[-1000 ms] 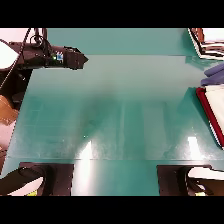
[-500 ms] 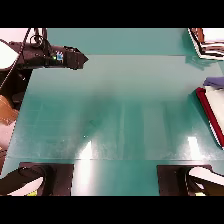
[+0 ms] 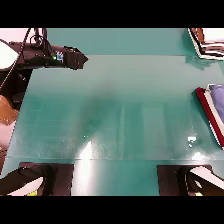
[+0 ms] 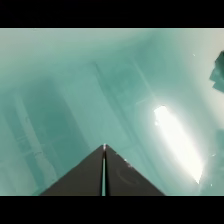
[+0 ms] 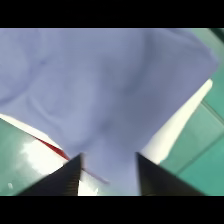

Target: Fold the shirts.

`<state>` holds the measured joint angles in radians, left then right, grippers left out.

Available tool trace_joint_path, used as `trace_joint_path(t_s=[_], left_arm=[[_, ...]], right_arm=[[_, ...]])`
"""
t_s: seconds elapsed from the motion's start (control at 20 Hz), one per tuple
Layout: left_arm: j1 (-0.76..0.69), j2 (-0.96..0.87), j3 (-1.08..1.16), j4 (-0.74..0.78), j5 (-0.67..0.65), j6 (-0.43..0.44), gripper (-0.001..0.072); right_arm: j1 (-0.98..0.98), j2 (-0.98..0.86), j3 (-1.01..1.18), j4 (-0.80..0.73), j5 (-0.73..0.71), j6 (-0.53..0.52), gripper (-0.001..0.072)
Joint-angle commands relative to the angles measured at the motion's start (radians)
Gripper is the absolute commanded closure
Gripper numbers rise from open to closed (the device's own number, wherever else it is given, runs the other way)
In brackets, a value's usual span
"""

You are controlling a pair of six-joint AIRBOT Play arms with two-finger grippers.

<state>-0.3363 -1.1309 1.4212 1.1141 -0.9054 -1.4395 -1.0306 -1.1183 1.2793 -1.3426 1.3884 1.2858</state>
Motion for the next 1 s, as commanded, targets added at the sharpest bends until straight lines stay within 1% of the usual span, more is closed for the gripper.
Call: trace_joint_path(t_s=[0.0,0.05,0.2,0.3,0.35,0.45,0.6,0.7,0.75,0.8,0.85,0.9,0.95], left_arm=[[0.000,0.000,0.000,0.000,0.000,0.000,0.0685],[-0.001,0.000,0.000,0.000,0.000,0.000,0.0685],[-0.001,0.000,0.000,0.000,0.000,0.000,0.0685],[-0.001,0.000,0.000,0.000,0.000,0.000,0.0684],[-0.001,0.000,0.000,0.002,0.000,0.000,0.0684],[0.000,0.000,0.000,0.013,0.000,0.000,0.0684],[0.000,0.000,0.000,0.014,-0.022,0.000,0.0684],[0.000,0.000,0.000,0.006,-0.024,0.000,0.0684],[0.000,0.000,0.000,0.007,-0.014,0.000,0.0684],[0.000,0.000,0.000,0.007,-0.005,0.000,0.0684],[0.000,0.000,0.000,0.007,0.002,0.000,0.0684],[0.000,0.000,0.000,0.007,0.006,0.000,0.0684],[0.000,0.000,0.000,0.007,0.008,0.000,0.0685]], right_arm=[[-0.040,0.006,-0.040,-0.005,-0.027,0.000,0.0177],[-0.034,0.006,-0.029,0.035,-0.037,0.000,0.0167],[0.056,0.005,0.033,0.266,-0.082,0.000,0.0167],[0.192,0.005,0.070,0.409,-0.100,0.000,0.0167],[0.281,0.005,0.085,0.456,-0.106,0.000,0.0167],[0.468,0.005,0.103,0.484,-0.137,0.000,0.0167],[0.762,0.005,0.104,0.475,-0.232,0.000,0.0171],[0.924,0.005,0.104,0.475,-0.302,-0.001,0.0196],[0.993,0.005,0.105,0.475,-0.334,-0.001,0.0258],[1.052,0.005,0.105,0.475,-0.357,-0.001,0.0358],[1.101,0.005,0.104,0.475,-0.377,-0.001,0.0438],[1.146,0.005,0.105,0.475,-0.388,-0.001,0.0554],[1.178,0.005,0.105,0.475,-0.391,-0.001,0.0700]])
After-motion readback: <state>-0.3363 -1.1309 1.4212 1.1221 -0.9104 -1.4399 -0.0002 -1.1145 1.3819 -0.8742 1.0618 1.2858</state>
